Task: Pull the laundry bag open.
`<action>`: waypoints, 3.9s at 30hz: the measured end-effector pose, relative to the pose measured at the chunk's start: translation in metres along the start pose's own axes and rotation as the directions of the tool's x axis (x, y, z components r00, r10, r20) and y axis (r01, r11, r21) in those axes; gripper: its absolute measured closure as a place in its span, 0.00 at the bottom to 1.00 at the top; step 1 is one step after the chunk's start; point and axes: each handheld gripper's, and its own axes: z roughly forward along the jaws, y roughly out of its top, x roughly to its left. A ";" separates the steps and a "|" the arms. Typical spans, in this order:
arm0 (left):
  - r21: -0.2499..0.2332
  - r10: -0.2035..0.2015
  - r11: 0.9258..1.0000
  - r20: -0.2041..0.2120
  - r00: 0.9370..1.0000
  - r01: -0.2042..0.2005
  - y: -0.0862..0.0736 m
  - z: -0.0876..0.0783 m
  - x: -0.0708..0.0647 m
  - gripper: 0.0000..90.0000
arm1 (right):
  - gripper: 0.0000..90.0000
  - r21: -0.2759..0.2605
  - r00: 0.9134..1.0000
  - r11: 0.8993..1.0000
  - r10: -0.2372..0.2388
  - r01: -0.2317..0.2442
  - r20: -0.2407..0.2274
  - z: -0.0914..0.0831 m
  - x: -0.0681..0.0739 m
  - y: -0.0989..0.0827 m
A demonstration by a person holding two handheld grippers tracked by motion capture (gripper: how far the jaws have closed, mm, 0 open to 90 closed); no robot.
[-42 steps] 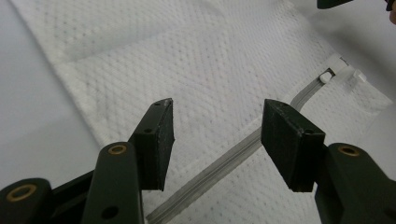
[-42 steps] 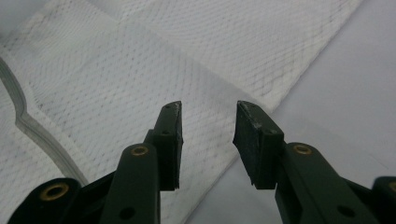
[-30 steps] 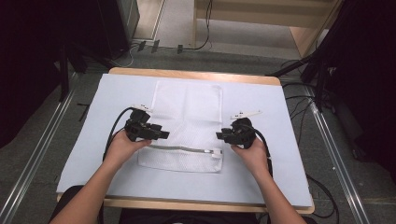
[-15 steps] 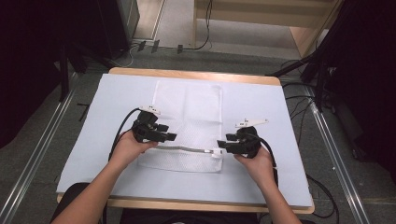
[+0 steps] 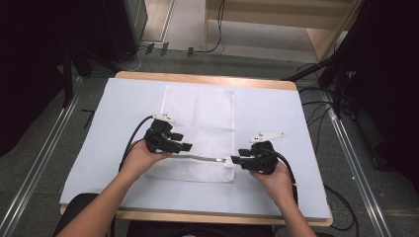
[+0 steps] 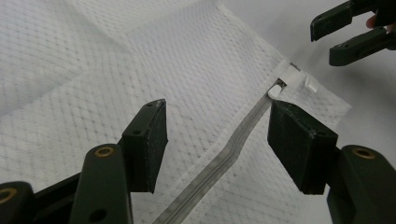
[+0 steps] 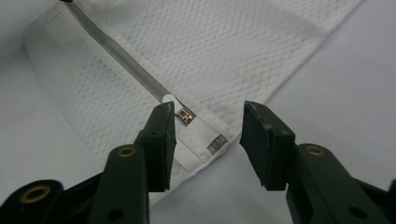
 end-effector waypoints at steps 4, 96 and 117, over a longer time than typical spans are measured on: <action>0.006 0.013 1.000 0.004 1.000 -0.013 0.002 0.005 -0.004 0.43 | 0.75 0.005 1.000 1.000 -0.013 0.013 0.008 0.004 0.001 -0.001; 0.146 -0.067 0.988 0.171 0.983 0.042 0.015 0.102 -0.046 0.95 | 0.99 0.073 0.993 0.991 -0.115 0.114 0.007 0.035 0.005 -0.005; 0.215 -0.147 0.972 0.232 0.961 0.097 0.019 0.097 -0.031 0.98 | 1.00 0.032 0.987 0.986 -0.163 0.163 0.000 0.035 0.005 -0.011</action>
